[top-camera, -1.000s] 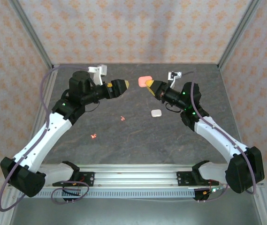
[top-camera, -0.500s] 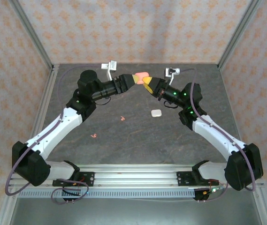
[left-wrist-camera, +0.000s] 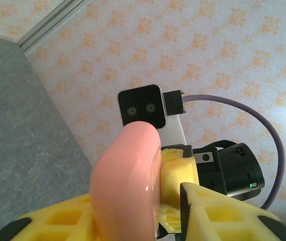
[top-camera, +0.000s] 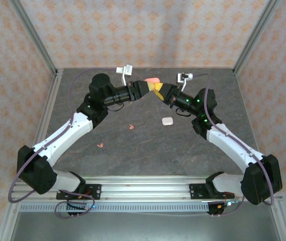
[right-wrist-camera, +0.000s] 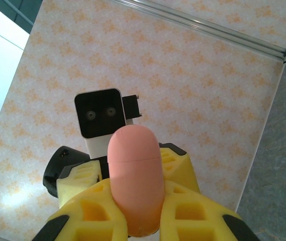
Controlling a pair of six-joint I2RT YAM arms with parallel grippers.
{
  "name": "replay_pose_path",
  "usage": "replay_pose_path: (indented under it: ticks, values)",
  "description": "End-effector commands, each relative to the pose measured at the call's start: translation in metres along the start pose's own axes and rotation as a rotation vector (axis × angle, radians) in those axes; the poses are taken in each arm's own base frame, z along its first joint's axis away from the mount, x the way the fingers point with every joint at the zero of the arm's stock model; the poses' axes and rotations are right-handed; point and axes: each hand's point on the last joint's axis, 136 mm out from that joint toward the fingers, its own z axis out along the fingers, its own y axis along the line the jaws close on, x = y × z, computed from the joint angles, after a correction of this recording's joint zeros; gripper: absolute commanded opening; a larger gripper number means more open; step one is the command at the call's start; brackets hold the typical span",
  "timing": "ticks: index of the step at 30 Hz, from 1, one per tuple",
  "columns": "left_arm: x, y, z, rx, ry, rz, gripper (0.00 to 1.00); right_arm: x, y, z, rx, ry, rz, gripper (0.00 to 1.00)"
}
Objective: Insert wireless bluetooth earbuds into charging case
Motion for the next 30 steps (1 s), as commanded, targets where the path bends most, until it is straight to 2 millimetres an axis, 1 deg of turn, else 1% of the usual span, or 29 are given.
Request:
replay_pose_path:
  ticks: [1,4,5,8,11,19,25,30]
  values:
    - [-0.007,-0.024,-0.009,0.046,-0.029,0.060,0.37,-0.003,0.032,-0.004,-0.059,-0.012,-0.091,0.00]
    - [-0.013,-0.021,-0.014,0.038,-0.067,0.050,0.38,-0.003,0.026,-0.004,-0.042,-0.022,-0.085,0.00]
    - [-0.016,-0.023,-0.016,0.048,-0.079,0.047,0.38,-0.003,0.035,-0.009,-0.054,-0.034,-0.101,0.00]
    - [-0.018,-0.023,-0.018,0.063,-0.089,0.032,0.38,-0.003,0.035,-0.010,-0.047,-0.037,-0.103,0.00]
    - [-0.017,-0.025,-0.017,0.075,-0.085,0.026,0.37,-0.003,0.036,-0.009,-0.051,-0.032,-0.105,0.00]
    - [-0.013,-0.026,-0.015,0.092,-0.065,0.016,0.30,-0.002,0.038,-0.008,-0.057,-0.021,-0.106,0.00]
    - [-0.005,-0.029,-0.008,0.113,-0.030,0.009,0.29,-0.003,0.038,-0.008,-0.057,-0.026,-0.107,0.00]
    - [-0.001,-0.029,-0.005,0.112,-0.014,0.008,0.33,-0.003,0.038,-0.007,-0.058,-0.022,-0.106,0.00]
